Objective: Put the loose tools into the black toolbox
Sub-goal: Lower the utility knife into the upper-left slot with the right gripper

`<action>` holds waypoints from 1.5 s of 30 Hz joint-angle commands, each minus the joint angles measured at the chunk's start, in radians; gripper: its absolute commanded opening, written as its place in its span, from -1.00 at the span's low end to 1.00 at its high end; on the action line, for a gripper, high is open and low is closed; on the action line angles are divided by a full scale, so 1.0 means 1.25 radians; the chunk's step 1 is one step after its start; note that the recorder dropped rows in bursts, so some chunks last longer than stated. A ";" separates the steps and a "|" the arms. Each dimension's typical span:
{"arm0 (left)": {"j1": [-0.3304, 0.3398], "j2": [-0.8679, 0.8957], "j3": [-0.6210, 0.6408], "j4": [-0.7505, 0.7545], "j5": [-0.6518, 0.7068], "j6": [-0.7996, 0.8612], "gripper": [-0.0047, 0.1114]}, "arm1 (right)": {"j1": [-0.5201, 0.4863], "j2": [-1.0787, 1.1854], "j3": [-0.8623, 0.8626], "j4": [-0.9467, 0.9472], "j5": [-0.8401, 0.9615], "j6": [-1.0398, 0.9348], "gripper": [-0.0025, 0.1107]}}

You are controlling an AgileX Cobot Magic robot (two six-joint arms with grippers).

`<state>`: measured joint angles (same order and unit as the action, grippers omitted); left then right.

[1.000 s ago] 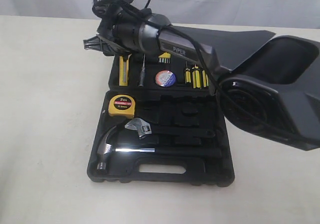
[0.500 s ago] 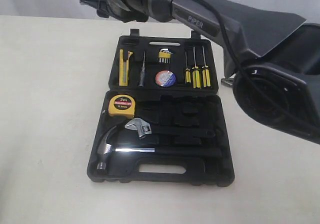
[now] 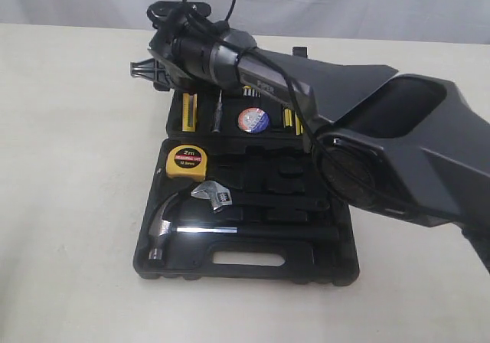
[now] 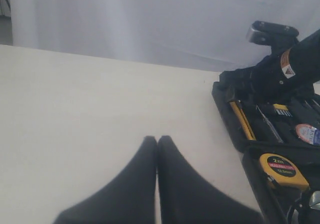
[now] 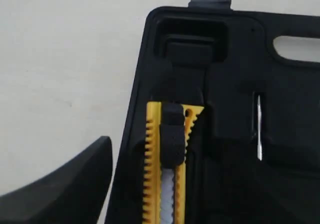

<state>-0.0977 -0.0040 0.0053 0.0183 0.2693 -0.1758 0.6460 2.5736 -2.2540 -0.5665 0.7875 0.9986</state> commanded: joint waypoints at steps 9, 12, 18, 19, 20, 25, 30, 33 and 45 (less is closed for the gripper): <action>-0.005 0.003 -0.004 -0.003 0.001 0.000 -0.92 | -0.039 0.030 -0.001 0.078 -0.045 -0.018 0.06; -0.005 0.003 -0.004 -0.003 0.001 0.000 -0.92 | -0.039 0.031 -0.001 0.078 -0.043 -0.052 -0.18; -0.005 0.003 -0.004 -0.003 0.001 0.000 -0.92 | -0.039 0.031 -0.001 0.078 -0.046 -0.073 -0.34; -0.005 0.003 -0.004 -0.003 0.001 0.000 -0.92 | -0.039 0.031 -0.001 0.078 -0.046 -0.076 -0.34; -0.005 0.003 -0.004 -0.003 0.001 0.000 -0.92 | -0.039 0.031 -0.001 0.078 -0.046 -0.080 -0.34; -0.005 0.003 -0.004 -0.003 0.001 0.000 -0.92 | -0.040 0.031 -0.001 0.078 -0.041 -0.083 -0.34; -0.005 0.003 -0.004 -0.003 0.001 0.000 -0.92 | -0.045 0.030 -0.001 0.078 -0.040 -0.085 -0.65; -0.005 0.003 -0.004 -0.003 0.001 0.000 -0.92 | -0.045 0.024 -0.001 0.075 -0.040 -0.085 -0.96; -0.005 0.003 -0.004 -0.003 0.001 0.000 -0.92 | -0.045 -0.009 -0.001 -0.029 -0.031 -0.036 -0.96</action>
<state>-0.0977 -0.0040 0.0053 0.0165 0.2693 -0.1758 0.5981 2.5745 -2.2557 -0.5778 0.7388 0.9419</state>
